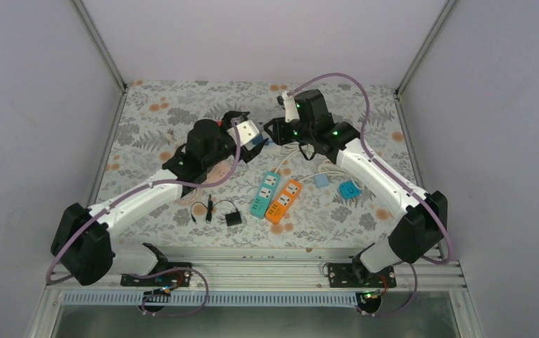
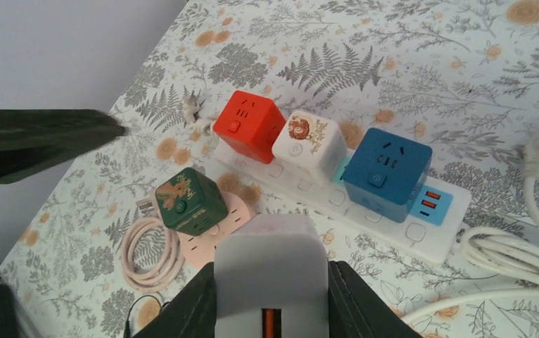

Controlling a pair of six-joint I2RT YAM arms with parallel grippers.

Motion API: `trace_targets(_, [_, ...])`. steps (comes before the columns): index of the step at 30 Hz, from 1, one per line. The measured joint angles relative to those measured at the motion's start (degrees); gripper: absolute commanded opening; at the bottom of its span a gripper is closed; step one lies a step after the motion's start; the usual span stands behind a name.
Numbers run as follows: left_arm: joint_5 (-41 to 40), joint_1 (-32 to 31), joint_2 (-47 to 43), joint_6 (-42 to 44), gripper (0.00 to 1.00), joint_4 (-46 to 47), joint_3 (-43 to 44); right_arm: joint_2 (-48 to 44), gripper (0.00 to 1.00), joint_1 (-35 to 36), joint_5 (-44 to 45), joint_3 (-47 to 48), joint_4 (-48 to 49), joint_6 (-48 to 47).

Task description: Insert the plug

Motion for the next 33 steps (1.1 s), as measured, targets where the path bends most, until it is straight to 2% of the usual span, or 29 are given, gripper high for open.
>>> trace_targets(4, [-5.27,0.04,-5.05,-3.91,0.94,1.49,-2.80,0.98,0.16,-0.31,0.57,0.81,0.74,-1.33])
trace_targets(10, [-18.38,0.39,-15.50,-13.51,0.99,0.83,-4.37,4.07,0.13,-0.04,-4.68,0.17,5.49,-5.25])
trace_targets(17, [-33.38,0.92,-28.98,-23.93,1.00,-7.65,-2.38,8.55,0.11,4.59,-6.10,0.04,8.04,-10.32])
trace_targets(25, [-41.13,0.98,-38.88,-28.61,1.00,-16.35,-2.23,18.80,0.12,11.74,-1.46,3.30,6.03,-16.06])
trace_targets(33, [-45.16,1.01,-43.36,-28.81,1.00,-17.00,-3.54,26.53,0.12,16.41,4.68,10.54,2.47,-20.06])
